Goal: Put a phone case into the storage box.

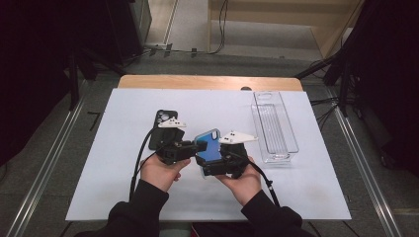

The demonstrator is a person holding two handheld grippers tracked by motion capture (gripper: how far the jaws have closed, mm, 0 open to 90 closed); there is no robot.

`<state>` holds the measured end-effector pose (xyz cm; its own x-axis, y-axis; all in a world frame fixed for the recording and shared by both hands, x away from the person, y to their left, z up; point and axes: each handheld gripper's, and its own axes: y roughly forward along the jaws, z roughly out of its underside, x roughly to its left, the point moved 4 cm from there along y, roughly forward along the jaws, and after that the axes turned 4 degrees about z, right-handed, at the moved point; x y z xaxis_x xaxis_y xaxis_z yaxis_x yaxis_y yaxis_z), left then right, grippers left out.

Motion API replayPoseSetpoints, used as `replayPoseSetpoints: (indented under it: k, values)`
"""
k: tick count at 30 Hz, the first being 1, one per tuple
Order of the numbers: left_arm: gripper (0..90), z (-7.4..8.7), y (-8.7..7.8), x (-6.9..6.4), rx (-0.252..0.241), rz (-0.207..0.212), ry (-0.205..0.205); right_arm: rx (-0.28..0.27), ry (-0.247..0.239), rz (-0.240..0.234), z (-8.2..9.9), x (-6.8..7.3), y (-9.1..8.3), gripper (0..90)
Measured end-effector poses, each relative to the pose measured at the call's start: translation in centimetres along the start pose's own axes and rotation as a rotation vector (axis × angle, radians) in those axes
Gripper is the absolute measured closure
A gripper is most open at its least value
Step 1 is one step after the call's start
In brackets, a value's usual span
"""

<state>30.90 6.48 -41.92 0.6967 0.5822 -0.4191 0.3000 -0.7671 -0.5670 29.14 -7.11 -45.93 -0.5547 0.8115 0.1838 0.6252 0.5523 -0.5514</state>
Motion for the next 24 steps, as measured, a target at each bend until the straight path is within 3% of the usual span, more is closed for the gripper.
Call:
replayPoseSetpoints:
  k: [3,4,5,8,11,18,22,24]
  values:
    - [80.9,0.1,0.2,-0.2,0.009,0.01,0.01,-0.001,0.002,-0.005,0.0,0.0,0.0,8.2]
    - [80.9,0.1,0.2,-0.2,0.007,0.011,0.013,0.0,-0.004,-0.006,0.1,0.0,0.0,16.3]
    - [80.9,0.1,0.2,-0.3,0.006,0.016,0.014,-0.005,-0.015,-0.023,0.1,0.0,-0.1,16.4]
    - [80.5,0.1,0.2,-0.2,0.009,0.02,0.02,-0.006,-0.038,-0.019,0.0,0.0,-0.3,17.2]
    - [64.1,0.1,0.2,-0.1,0.017,0.014,0.019,0.004,-0.049,-0.017,0.1,-0.1,-0.2,17.3]
    - [48.0,-0.2,-0.7,0.4,0.016,0.052,-0.001,0.03,-0.043,-0.023,0.3,-1.0,0.1,17.3]
    - [38.2,-0.1,-1.1,0.7,0.038,0.079,0.008,0.035,-0.054,-0.039,0.4,-1.7,0.1,17.3]
    - [34.9,0.1,-1.2,0.8,0.05,0.112,0.041,0.036,-0.066,-0.048,0.4,-2.1,0.0,17.3]
